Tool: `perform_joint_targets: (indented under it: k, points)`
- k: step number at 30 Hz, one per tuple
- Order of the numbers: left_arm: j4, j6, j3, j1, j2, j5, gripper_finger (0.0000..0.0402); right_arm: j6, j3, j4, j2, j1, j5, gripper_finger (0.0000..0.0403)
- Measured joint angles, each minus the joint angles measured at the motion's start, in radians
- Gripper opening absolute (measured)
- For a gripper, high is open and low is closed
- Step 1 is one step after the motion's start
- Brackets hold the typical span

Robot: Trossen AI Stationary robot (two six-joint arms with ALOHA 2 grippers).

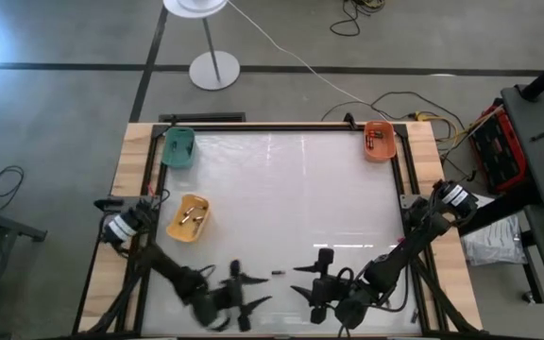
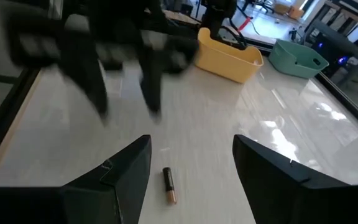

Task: Sort batteries
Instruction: Put the black battery into the green bin

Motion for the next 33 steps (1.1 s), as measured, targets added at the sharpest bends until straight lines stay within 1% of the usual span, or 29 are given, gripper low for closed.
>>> perform_joint_targets:
  k: [2, 3, 5, 7, 10, 15, 18, 21, 27, 31, 33]
  points:
    - [-0.196, -0.157, 0.013, 0.057, 0.008, 0.116, 0.0192, 0.008, -0.003, -0.001, 0.000, 0.000, 0.000, 0.0219]
    - [-0.283, -0.219, 0.023, 0.080, 0.010, 0.145, 0.0192, 0.014, -0.004, -0.004, 0.000, 0.000, 0.000, 0.0219]
    - [-0.401, -0.295, 0.043, 0.115, 0.012, 0.157, 0.0191, 0.029, -0.006, -0.020, 0.000, 0.000, -0.001, 0.0219]
    - [-0.443, -0.308, 0.055, 0.138, 0.011, 0.165, 0.0191, 0.047, -0.007, -0.041, 0.000, 0.000, -0.010, 0.0219]
    - [-0.450, -0.286, 0.059, 0.157, 0.011, 0.207, 0.0191, 0.073, -0.011, -0.066, 0.000, 0.000, -0.030, 0.0219]
    - [-0.450, -0.282, 0.050, 0.159, 0.010, 0.212, 0.0188, 0.106, -0.028, -0.072, 0.000, 0.000, -0.036, 0.0219]
    - [-0.435, -0.285, 0.046, 0.159, 0.022, 0.230, 0.0176, 0.124, -0.039, -0.072, 0.000, 0.000, -0.037, 0.0219]
    - [-0.392, -0.273, 0.046, 0.168, 0.075, 0.277, 0.0156, 0.132, -0.043, -0.072, 0.000, 0.000, -0.038, 0.0219]
    - [-0.325, -0.302, 0.061, 0.197, 0.173, 0.255, 0.0109, 0.134, -0.044, -0.072, 0.000, 0.000, -0.038, 0.0219]
    - [-0.331, -0.341, 0.064, 0.199, 0.190, 0.242, 0.0066, 0.134, -0.045, -0.072, 0.000, 0.000, -0.079, 0.0219]
    - [-0.339, -0.345, 0.063, 0.199, 0.184, 0.230, 0.0048, 0.142, -0.046, -0.076, 0.000, 0.000, -0.080, 0.0219]
